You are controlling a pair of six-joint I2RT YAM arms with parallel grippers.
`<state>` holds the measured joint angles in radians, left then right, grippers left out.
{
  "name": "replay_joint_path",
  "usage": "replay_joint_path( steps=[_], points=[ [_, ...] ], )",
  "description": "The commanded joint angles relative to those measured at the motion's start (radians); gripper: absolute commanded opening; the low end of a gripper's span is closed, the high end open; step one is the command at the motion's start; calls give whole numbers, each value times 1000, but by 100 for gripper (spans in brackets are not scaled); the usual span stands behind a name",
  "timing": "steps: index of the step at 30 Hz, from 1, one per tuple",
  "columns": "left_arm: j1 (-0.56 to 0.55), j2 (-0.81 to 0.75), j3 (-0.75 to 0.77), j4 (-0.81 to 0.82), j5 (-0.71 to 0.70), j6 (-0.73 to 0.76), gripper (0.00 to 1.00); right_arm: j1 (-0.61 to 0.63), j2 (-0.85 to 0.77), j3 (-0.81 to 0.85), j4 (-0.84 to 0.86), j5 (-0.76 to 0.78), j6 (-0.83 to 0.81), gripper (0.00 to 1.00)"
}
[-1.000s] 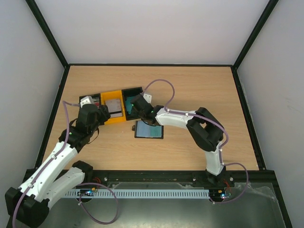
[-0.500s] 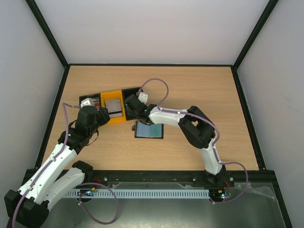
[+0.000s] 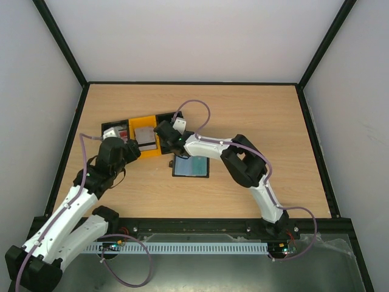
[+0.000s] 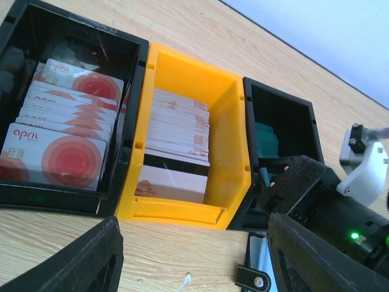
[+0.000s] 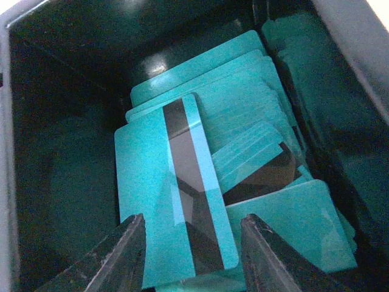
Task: Put the credit cards into the card holder
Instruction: Pick up the credit card from the storage box.
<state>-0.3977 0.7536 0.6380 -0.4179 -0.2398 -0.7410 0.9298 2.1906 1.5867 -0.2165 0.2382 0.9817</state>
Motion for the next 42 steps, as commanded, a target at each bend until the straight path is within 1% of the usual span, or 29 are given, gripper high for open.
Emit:
replay_joint_path(
  steps=[1,6,11,20,25,29,31,34,42],
  points=[
    [8,-41,3,-30,-36,10,67,4,42,56,-58,-4,33,43],
    [8,-66,22,-50,-53,18,68,4,77,104,-92,3,52,43],
    [8,-70,28,-60,-59,30,69,4,81,94,-56,-22,70,43],
    [8,-70,39,-71,-56,44,69,-9,48,44,64,-56,120,40],
    [8,-62,45,-73,-55,55,69,-17,31,6,144,-69,123,36],
    [8,-58,43,-71,-48,59,69,-28,28,-1,190,-93,100,29],
    [8,-56,40,-70,-45,63,70,-31,26,-1,208,-101,90,28],
    [8,-55,37,-65,-46,67,70,-35,18,-43,253,-117,89,26],
    [8,-51,32,-64,-52,71,71,-47,-4,-137,411,-203,120,24]
  ],
)
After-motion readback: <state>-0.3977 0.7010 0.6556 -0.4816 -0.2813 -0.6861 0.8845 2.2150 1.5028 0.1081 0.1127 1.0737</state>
